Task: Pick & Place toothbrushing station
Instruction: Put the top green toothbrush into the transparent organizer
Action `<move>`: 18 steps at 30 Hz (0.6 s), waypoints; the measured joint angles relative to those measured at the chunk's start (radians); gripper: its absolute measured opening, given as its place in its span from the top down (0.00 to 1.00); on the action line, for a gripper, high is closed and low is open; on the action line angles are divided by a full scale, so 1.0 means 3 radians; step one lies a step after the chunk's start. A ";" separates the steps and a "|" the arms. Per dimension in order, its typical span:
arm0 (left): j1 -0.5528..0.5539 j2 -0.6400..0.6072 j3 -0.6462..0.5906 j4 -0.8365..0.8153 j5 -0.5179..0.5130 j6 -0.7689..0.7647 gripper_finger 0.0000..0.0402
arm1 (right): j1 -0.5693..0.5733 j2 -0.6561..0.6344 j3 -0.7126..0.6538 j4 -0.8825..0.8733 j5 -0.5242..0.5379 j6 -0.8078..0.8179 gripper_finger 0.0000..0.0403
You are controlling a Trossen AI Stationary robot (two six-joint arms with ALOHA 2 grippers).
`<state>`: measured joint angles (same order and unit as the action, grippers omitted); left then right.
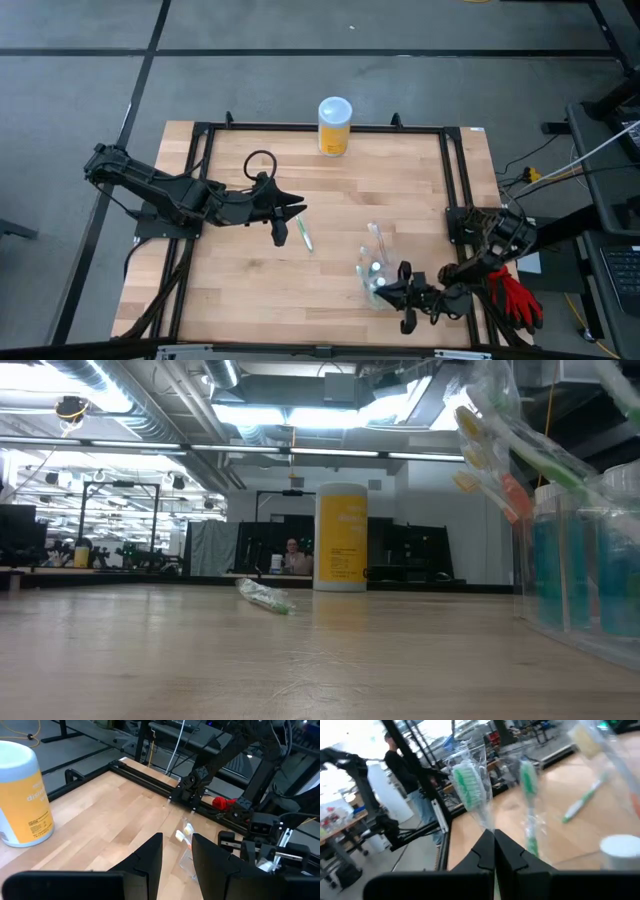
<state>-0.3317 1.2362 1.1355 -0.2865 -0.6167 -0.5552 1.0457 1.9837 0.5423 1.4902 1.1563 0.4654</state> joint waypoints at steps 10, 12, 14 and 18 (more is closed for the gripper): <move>0.0000 0.0000 0.0000 -0.0001 0.0000 -0.0028 0.75 | 0.0043 0.0000 -0.0001 0.0103 0.0107 0.0444 0.87; 0.0000 0.0000 0.0000 -0.0001 0.0000 -0.0028 0.75 | 0.0058 -0.0001 -0.0001 0.0189 0.0104 0.0422 0.84; 0.0000 0.0000 0.0000 -0.0001 0.0001 -0.0027 0.75 | 0.0074 -0.0001 -0.0001 0.0254 0.0107 0.0389 0.81; 0.0000 0.0000 0.0000 -0.0003 0.0003 -0.0027 0.75 | 0.0089 -0.0063 0.0024 0.0260 0.0066 0.0345 0.75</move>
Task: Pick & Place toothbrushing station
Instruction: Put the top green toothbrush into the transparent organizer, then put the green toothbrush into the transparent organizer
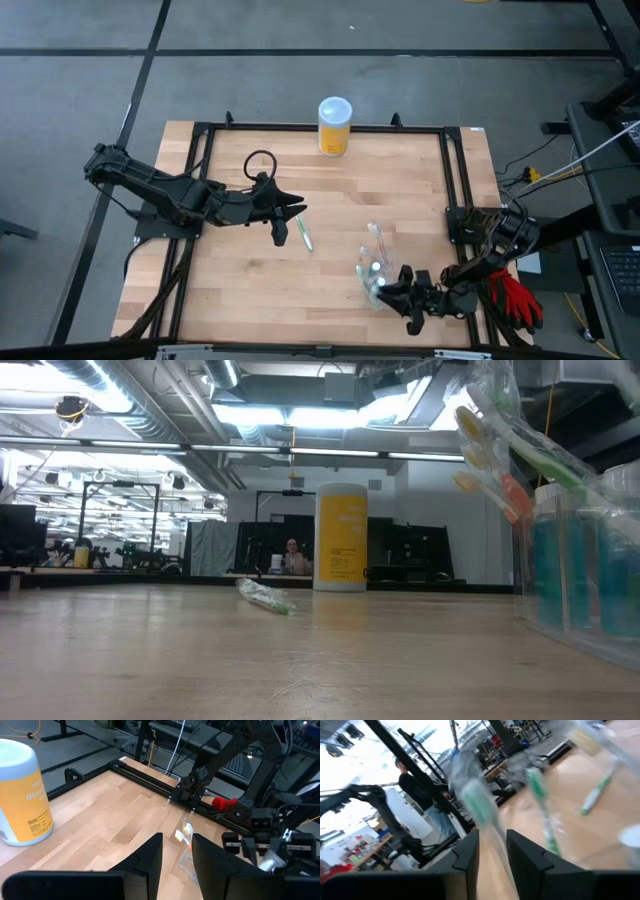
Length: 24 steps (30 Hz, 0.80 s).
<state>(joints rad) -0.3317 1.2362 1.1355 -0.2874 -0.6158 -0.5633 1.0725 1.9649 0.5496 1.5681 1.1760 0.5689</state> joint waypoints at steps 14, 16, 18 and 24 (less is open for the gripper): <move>-0.0001 -0.0001 0.0001 -0.0959 -0.0203 -0.1010 0.75 | 0.0000 -0.0447 0.0110 0.0004 0.0132 -0.0670 0.62; -0.0001 0.0010 0.0001 -0.1427 -0.0191 -0.1693 0.76 | -0.0002 -0.0590 0.0110 0.0005 0.0133 -0.0845 0.62; 0.0002 0.0074 0.0003 -0.1799 -0.0090 -0.2481 0.77 | -0.0006 -0.0741 0.0110 0.0004 0.0132 -0.1074 0.62; -0.0005 0.0522 0.0003 -0.2234 0.0787 -0.3818 0.78 | -0.0025 -0.1173 0.0110 0.0008 0.0151 -0.1750 0.63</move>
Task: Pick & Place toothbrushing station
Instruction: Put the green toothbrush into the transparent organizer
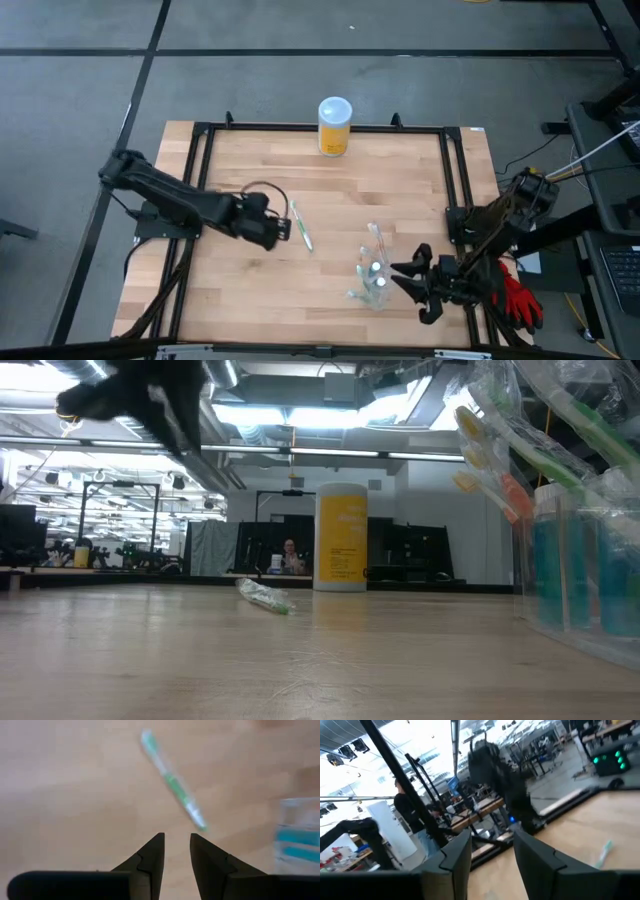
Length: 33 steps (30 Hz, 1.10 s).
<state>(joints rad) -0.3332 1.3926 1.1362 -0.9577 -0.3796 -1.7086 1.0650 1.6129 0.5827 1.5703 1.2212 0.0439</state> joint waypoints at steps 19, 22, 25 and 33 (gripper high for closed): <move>0.0396 0.1396 0.0000 0.1435 0.0391 0.0019 0.49 | 0.0040 -0.0569 0.0000 -0.0005 -0.0143 -0.0624 0.64; 0.0463 0.1490 -0.0003 0.1474 0.0438 0.0026 0.45 | 0.0063 -0.0588 0.0000 -0.0004 -0.0145 -0.0666 0.64; 0.0529 0.1559 -0.0001 0.1628 0.0456 0.0071 0.43 | 0.0091 -0.0592 0.0000 -0.0004 -0.0161 -0.0686 0.64; 0.0664 0.1685 0.0010 0.1778 0.0666 0.0102 0.53 | 0.0191 -0.0648 0.0000 -0.0004 -0.0181 -0.0723 0.64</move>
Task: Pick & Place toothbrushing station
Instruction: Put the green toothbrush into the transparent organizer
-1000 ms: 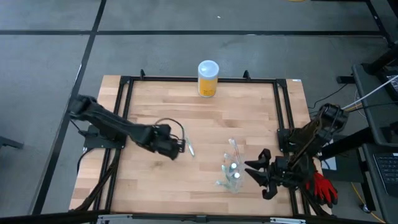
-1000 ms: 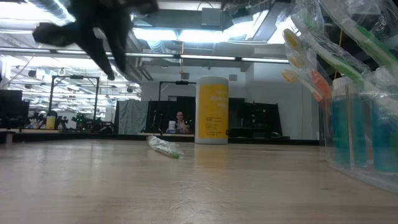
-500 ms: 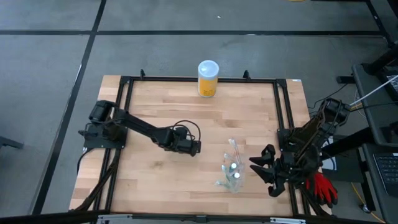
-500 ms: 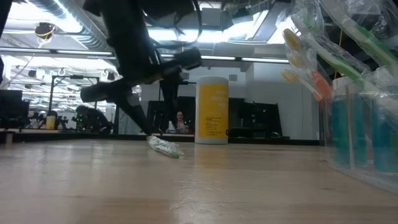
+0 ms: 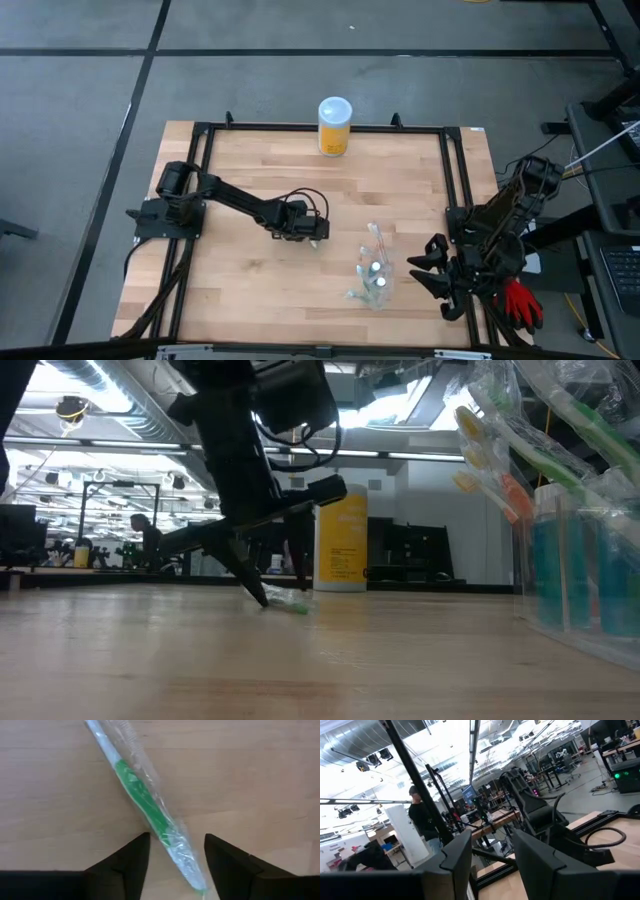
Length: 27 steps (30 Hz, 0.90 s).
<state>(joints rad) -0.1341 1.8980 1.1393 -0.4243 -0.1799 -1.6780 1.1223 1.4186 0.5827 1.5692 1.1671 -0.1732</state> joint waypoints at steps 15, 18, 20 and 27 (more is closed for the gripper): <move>-0.0078 -0.0017 -0.0011 -0.0092 -0.0024 0.0267 0.96 | 0.0024 -0.0042 0.0000 0.0001 0.0004 -0.0101 0.64; -0.0148 -0.0058 -0.0001 -0.0117 0.0028 0.0462 0.97 | -0.0001 -0.0042 0.0000 0.0001 0.0010 -0.0111 0.64; -0.0222 -0.0150 -0.0001 -0.0047 -0.0044 0.0590 0.97 | -0.0027 -0.0042 0.0000 0.0001 0.0010 -0.0116 0.64; -0.0477 -0.0767 0.0003 0.0181 -0.0708 0.1366 0.97 | -0.0155 -0.0043 0.0001 0.0003 -0.0014 -0.0174 0.64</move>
<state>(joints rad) -0.2771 1.6680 1.1400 -0.3701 -0.3924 -1.2683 1.0760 1.4058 0.5831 1.5701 1.1629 -0.2253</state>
